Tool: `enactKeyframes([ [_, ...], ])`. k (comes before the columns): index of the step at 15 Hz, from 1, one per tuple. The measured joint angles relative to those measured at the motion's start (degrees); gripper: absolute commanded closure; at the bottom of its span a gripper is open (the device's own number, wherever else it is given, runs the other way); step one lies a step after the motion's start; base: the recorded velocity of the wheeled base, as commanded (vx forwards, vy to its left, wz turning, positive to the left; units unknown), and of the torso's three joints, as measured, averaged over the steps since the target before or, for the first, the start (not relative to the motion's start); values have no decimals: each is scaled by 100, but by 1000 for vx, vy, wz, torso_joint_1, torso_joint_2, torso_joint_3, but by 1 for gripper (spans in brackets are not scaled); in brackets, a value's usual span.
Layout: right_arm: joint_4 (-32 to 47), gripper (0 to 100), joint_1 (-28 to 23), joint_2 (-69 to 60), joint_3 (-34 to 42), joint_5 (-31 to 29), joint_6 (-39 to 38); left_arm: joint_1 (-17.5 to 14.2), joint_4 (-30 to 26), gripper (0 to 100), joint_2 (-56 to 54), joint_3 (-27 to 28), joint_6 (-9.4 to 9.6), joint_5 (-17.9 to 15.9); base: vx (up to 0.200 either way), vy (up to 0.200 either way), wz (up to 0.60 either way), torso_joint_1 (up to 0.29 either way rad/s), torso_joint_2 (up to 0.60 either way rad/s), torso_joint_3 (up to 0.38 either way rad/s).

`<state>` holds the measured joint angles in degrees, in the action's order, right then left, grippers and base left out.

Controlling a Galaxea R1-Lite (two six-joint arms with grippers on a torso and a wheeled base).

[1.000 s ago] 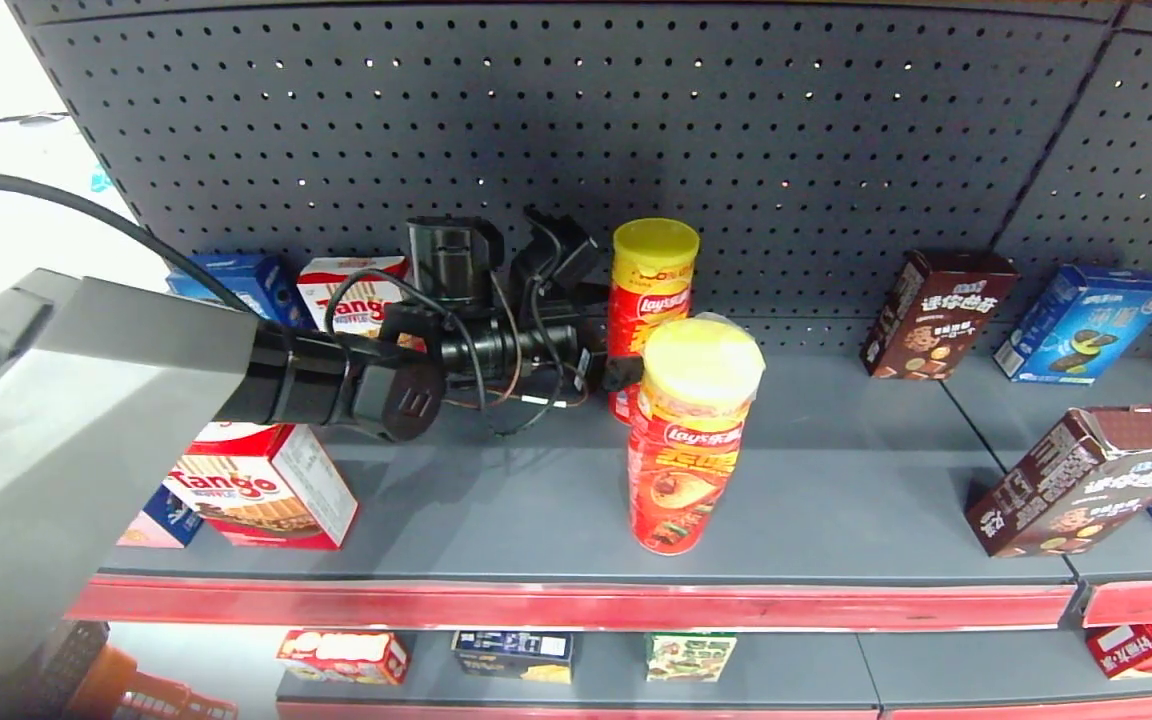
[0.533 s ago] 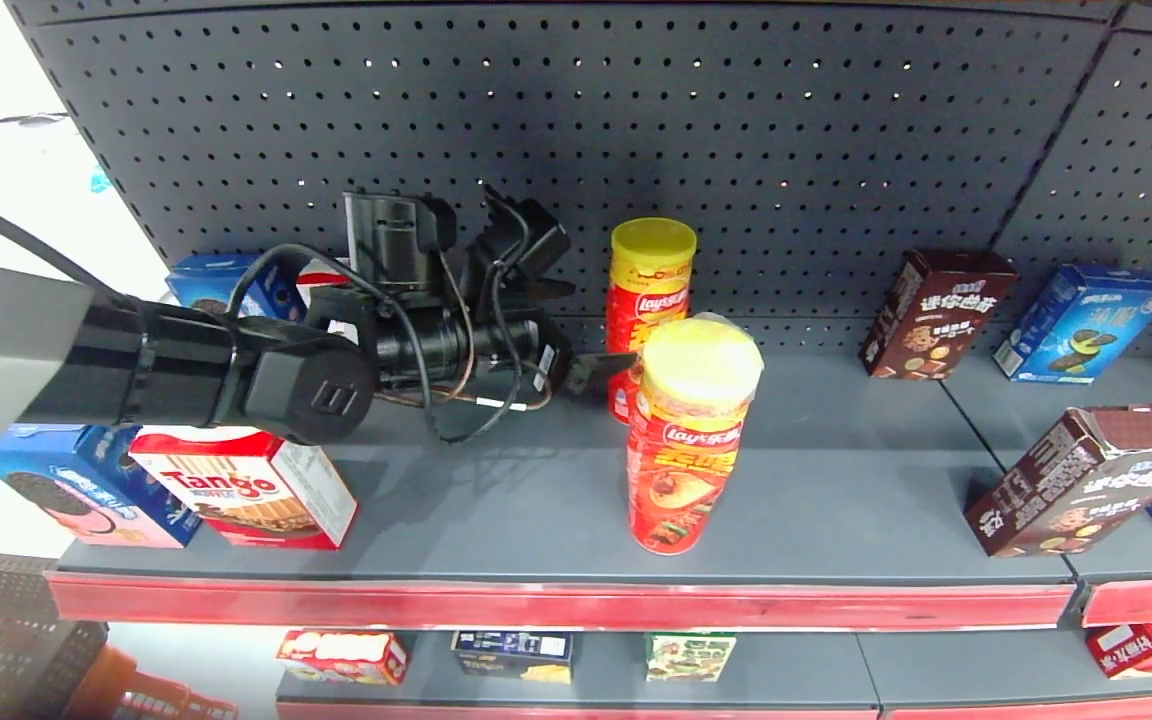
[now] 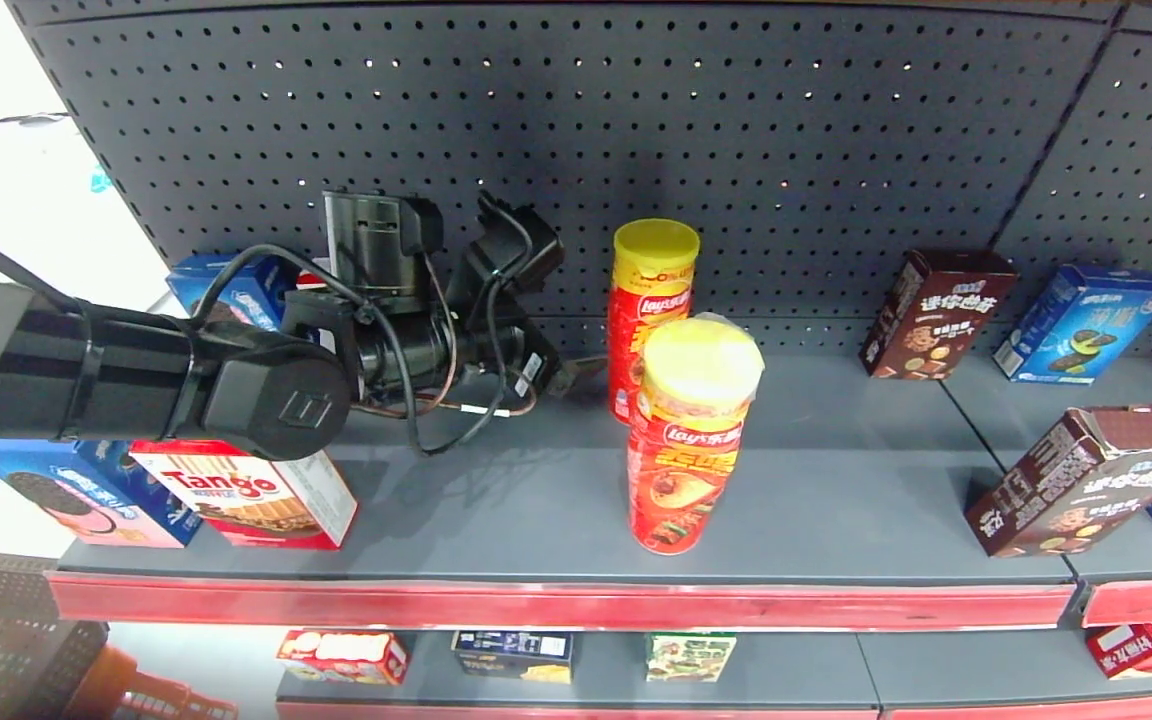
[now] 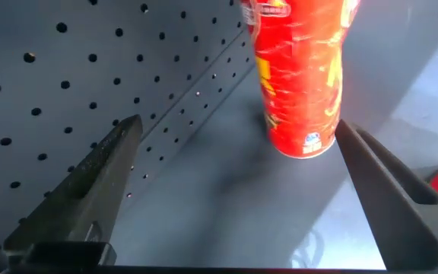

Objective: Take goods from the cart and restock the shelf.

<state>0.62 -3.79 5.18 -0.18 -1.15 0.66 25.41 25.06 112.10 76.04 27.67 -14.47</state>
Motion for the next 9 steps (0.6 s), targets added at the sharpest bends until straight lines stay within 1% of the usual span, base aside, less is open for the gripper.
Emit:
enactKeyframes([
  [4, 0, 0, 0, 0, 0, 0, 0, 98, 20, 0, 5, -9, 2, -59, 0, 0, 0, 0, 0, 0],
  [9, 0, 0, 0, 0, 0, 0, 2, 243, 26, 0, 151, 46, -17, 13, 0, 0, 0, 0, 0, 0],
])
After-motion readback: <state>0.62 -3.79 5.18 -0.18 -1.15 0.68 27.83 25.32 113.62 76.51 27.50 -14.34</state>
